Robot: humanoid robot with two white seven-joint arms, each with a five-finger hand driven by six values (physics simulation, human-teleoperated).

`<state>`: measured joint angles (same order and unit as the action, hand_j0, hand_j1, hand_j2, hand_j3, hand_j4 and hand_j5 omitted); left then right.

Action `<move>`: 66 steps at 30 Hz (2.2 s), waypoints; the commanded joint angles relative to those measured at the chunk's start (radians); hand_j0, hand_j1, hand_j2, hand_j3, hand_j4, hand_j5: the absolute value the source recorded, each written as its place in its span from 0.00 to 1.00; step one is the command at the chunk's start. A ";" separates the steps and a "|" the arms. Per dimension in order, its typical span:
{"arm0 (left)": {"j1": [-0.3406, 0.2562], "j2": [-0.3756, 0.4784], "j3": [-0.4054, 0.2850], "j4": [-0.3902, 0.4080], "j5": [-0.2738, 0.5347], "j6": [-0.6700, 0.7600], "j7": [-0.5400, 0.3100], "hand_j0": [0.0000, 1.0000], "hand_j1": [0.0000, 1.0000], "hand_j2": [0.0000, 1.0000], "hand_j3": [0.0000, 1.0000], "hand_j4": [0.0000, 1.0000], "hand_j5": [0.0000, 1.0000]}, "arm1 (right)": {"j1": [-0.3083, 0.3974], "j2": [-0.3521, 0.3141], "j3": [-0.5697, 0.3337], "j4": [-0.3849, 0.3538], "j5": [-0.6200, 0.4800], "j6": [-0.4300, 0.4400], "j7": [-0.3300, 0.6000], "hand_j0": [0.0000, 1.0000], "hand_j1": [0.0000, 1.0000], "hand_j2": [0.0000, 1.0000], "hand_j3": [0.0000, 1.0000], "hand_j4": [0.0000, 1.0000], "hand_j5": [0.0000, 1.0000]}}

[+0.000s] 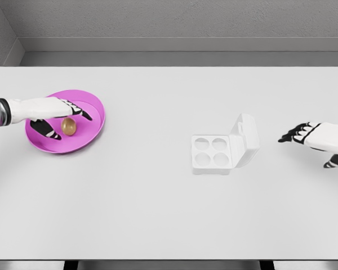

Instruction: Pack egg into the box and close the box lid

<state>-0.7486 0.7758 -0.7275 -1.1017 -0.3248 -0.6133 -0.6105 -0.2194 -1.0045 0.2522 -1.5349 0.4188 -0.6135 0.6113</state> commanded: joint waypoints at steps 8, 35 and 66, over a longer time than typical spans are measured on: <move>-0.003 -0.009 0.002 0.031 -0.010 0.002 0.000 0.71 0.71 0.71 0.71 0.71 0.71 | -0.009 0.010 0.036 -0.008 0.000 0.003 0.000 1.00 1.00 1.00 1.00 1.00 1.00; -0.008 -0.027 -0.003 0.036 -0.031 0.002 0.000 0.44 0.44 0.44 0.44 0.44 0.44 | -0.021 0.004 0.024 -0.021 -0.012 0.003 0.000 1.00 1.00 1.00 1.00 1.00 1.00; -0.101 -0.386 -0.127 -0.276 0.006 0.002 0.000 0.35 0.35 0.35 0.35 0.35 0.35 | -0.026 -0.013 0.012 -0.039 -0.046 0.003 0.000 1.00 1.00 1.00 1.00 1.00 1.00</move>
<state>-0.8559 0.4610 -0.8316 -1.3888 -0.3278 -0.6156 -0.6126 -0.2439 -1.0152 0.2636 -1.5732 0.3780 -0.6136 0.6113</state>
